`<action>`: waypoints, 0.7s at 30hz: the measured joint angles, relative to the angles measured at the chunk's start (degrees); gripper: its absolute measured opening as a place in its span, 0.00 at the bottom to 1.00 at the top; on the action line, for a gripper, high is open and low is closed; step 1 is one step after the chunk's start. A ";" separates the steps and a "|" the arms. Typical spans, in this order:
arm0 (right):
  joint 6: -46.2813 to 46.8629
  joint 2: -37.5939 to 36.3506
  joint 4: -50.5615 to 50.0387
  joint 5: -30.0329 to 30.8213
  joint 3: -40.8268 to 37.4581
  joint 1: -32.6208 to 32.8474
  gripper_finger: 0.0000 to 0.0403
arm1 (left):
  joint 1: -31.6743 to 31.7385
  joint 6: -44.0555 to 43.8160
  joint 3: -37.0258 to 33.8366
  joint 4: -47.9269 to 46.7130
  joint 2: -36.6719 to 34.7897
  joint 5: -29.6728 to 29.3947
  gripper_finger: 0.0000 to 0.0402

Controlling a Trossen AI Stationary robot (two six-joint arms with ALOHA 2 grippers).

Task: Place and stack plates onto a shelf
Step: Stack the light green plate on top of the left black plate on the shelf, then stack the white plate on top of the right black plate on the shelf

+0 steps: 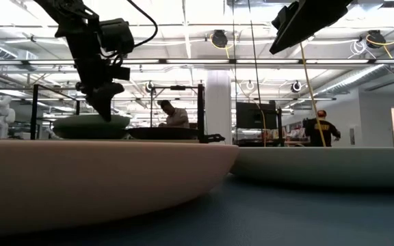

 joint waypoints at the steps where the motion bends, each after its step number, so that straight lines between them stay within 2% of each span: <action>1: 0.00 0.00 0.00 0.00 0.00 0.00 0.31 | 0.00 -0.09 0.00 0.02 0.00 0.00 0.06; 7: 0.00 0.00 0.00 0.00 0.01 0.01 0.31 | 0.00 -0.56 0.00 0.02 -0.02 -0.02 0.08; 15: 0.00 0.00 0.00 0.00 0.01 0.01 0.31 | 0.00 -2.02 0.00 0.38 -0.02 -0.24 0.20; 21: -0.11 0.00 0.02 0.00 0.00 0.00 0.31 | 0.00 -3.63 0.00 2.18 -0.14 -0.24 0.22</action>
